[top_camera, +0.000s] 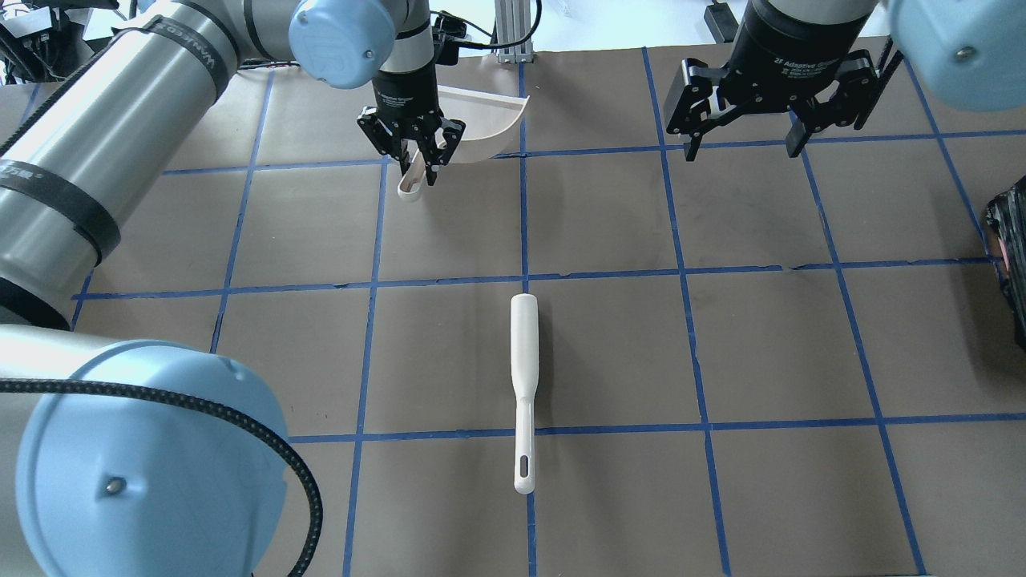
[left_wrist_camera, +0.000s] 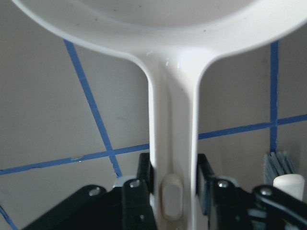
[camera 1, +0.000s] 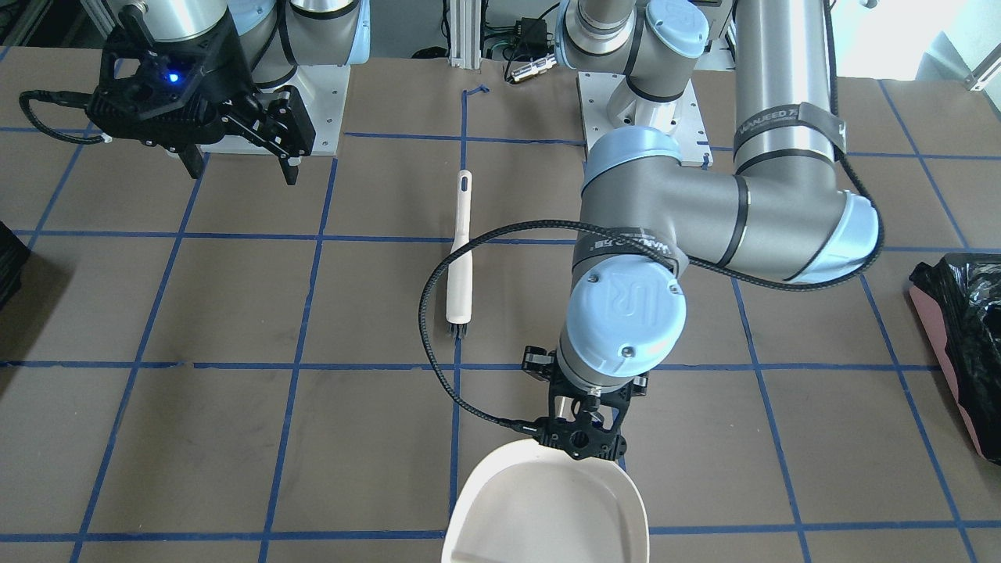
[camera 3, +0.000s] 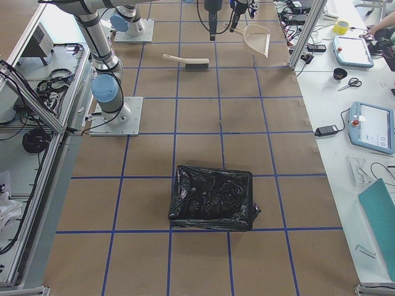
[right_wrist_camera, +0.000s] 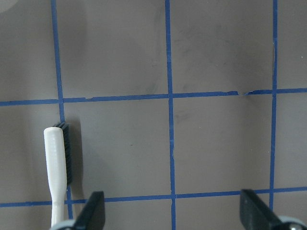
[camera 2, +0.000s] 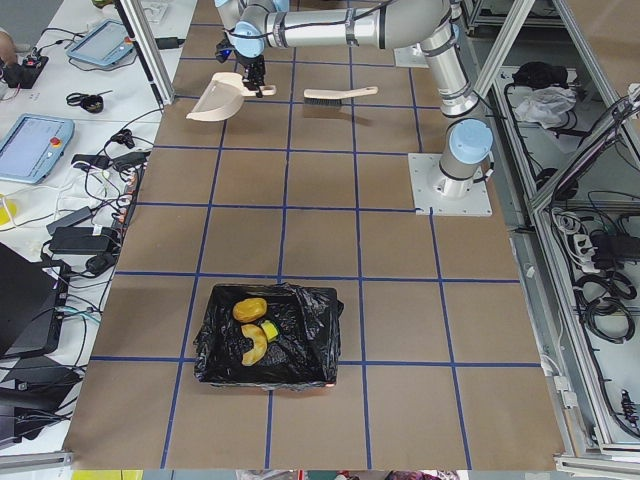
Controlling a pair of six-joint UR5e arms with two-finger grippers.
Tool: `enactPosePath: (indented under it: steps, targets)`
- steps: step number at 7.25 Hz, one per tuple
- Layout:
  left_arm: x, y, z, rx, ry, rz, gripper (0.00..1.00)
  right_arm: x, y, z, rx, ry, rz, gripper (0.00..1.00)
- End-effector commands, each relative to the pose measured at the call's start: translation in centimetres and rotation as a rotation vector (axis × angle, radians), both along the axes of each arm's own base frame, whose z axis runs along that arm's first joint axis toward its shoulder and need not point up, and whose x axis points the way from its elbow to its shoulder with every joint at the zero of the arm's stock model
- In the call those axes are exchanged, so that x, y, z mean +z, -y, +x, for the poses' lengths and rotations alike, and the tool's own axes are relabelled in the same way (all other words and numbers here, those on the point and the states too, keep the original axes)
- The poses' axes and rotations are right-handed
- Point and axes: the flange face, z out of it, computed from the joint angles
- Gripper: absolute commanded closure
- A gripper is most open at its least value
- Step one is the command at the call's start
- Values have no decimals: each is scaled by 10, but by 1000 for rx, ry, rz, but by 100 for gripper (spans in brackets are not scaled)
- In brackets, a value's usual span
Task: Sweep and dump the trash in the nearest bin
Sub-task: 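Bring the empty dustpan back to its spot with the left gripper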
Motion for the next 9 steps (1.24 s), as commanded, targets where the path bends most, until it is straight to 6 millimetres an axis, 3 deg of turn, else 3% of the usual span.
enactPosePath:
  steps: [1, 3, 6, 9]
  targets:
    - [-22, -3, -35, 0, -40, 3, 100, -3, 0, 0, 0, -1, 6, 0]
    - [-29, -10, -58, 103, -78, 23, 100, -4, 0, 0, 0, -1, 9, 0]
    - [-51, -9, -67, 147, -63, 45, 100, -4, 0, -1, -1, -1, 9, 0]
    - [-59, -10, -82, 160, -76, 33, 100, -8, -1, 0, 0, -2, 17, 0]
